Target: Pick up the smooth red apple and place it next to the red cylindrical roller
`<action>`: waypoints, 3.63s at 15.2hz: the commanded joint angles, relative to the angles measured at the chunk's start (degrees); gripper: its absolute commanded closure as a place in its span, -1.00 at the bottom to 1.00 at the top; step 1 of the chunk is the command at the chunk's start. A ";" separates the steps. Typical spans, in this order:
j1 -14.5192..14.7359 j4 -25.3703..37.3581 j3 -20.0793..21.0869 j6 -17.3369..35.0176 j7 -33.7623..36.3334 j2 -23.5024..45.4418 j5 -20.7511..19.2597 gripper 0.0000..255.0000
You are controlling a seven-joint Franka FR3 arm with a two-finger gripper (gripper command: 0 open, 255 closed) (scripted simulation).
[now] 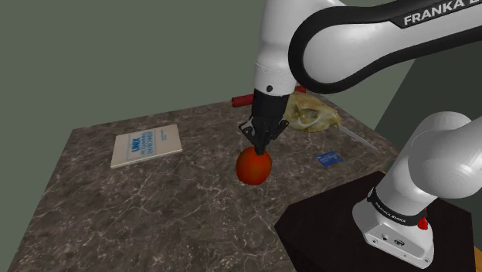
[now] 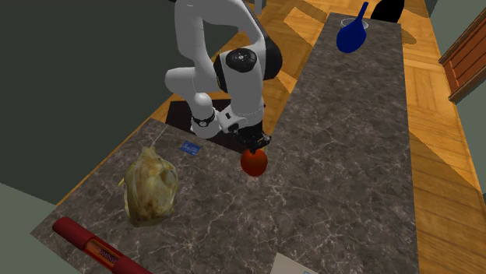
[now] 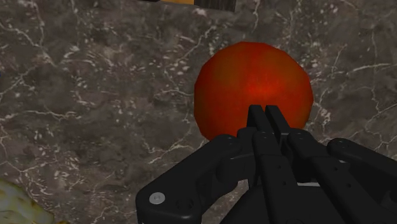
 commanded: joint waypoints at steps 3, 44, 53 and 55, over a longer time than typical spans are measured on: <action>-0.10 2.26 -0.77 -3.26 0.40 -1.00 -0.58 1.00; -10.90 36.12 -16.11 -19.54 -14.56 20.33 -13.78 1.00; -14.43 54.03 -19.80 -22.82 -20.84 35.99 -16.79 1.00; -15.10 59.23 -20.46 -24.18 -22.05 40.01 -17.29 1.00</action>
